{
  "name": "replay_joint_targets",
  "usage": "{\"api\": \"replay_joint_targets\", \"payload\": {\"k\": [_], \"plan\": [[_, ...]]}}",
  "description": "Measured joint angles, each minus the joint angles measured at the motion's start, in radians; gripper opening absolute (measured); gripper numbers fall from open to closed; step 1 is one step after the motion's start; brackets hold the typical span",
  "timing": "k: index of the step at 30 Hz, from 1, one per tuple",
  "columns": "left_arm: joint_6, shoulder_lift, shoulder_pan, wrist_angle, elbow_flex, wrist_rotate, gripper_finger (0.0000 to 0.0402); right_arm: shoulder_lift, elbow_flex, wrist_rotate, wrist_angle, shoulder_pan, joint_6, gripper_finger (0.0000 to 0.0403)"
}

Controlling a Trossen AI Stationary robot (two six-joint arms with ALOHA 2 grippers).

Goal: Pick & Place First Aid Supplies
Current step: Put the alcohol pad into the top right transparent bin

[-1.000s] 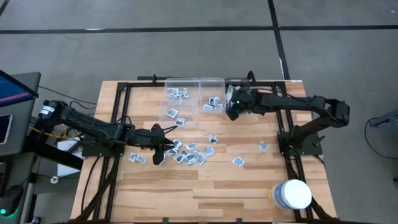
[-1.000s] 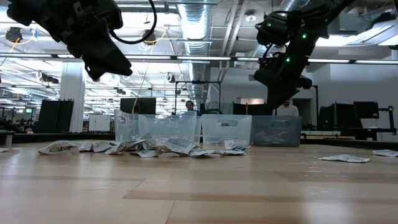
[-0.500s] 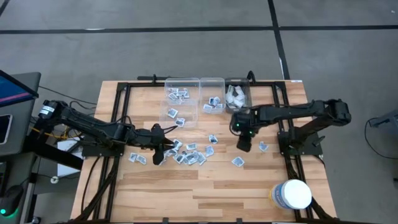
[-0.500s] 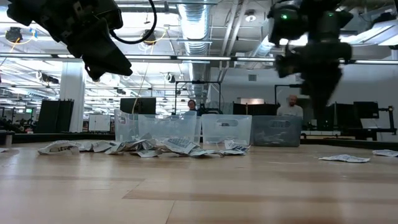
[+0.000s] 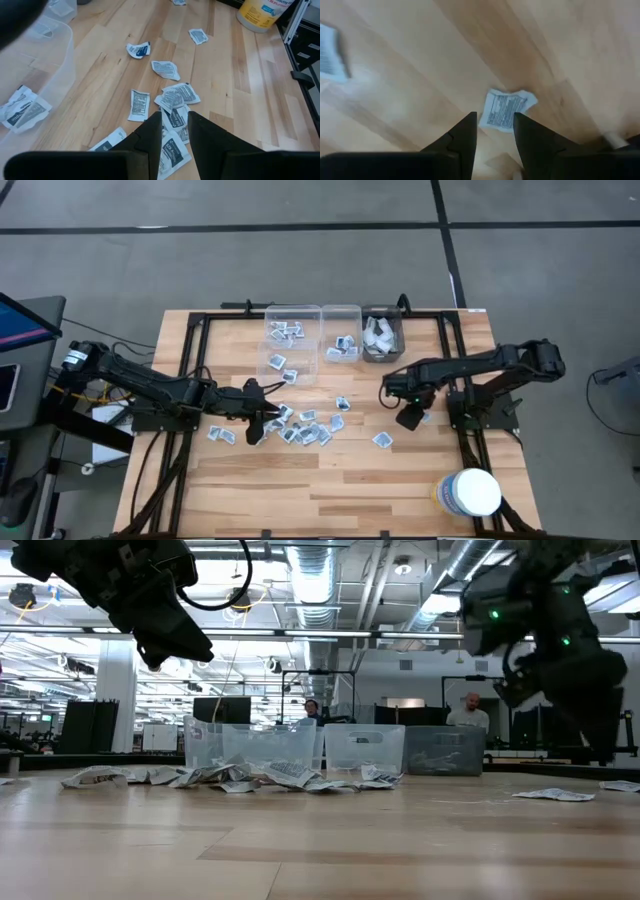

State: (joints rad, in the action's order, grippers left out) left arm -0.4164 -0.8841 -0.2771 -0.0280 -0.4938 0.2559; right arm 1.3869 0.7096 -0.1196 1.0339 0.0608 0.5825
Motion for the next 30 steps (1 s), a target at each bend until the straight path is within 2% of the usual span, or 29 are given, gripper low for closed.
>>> {"api": "replay_joint_targets", "payload": {"k": [4, 10, 21, 24, 30], "plan": [[0.000, 0.000, 0.000, 0.000, 0.000, 0.002, 0.0094, 0.000, -0.056, -0.002, -0.011, -0.003, 0.047, 0.0122], [0.001, 0.000, 0.000, 0.000, 0.000, 0.004, 0.0094, 0.000, -0.125, 0.002, -0.128, -0.003, 0.082, 0.0122], [0.001, 0.000, 0.000, 0.000, 0.000, 0.006, 0.0094, -0.002, -0.159, -0.003, -0.186, -0.002, 0.085, 0.0117], [0.016, 0.000, 0.000, 0.000, 0.000, 0.006, 0.0094, -0.002, -0.159, -0.007, -0.186, -0.002, 0.084, 0.0093], [0.016, 0.000, 0.000, 0.002, 0.000, 0.006, 0.0094, -0.001, -0.157, -0.039, -0.201, -0.001, 0.081, 0.0013]]}}
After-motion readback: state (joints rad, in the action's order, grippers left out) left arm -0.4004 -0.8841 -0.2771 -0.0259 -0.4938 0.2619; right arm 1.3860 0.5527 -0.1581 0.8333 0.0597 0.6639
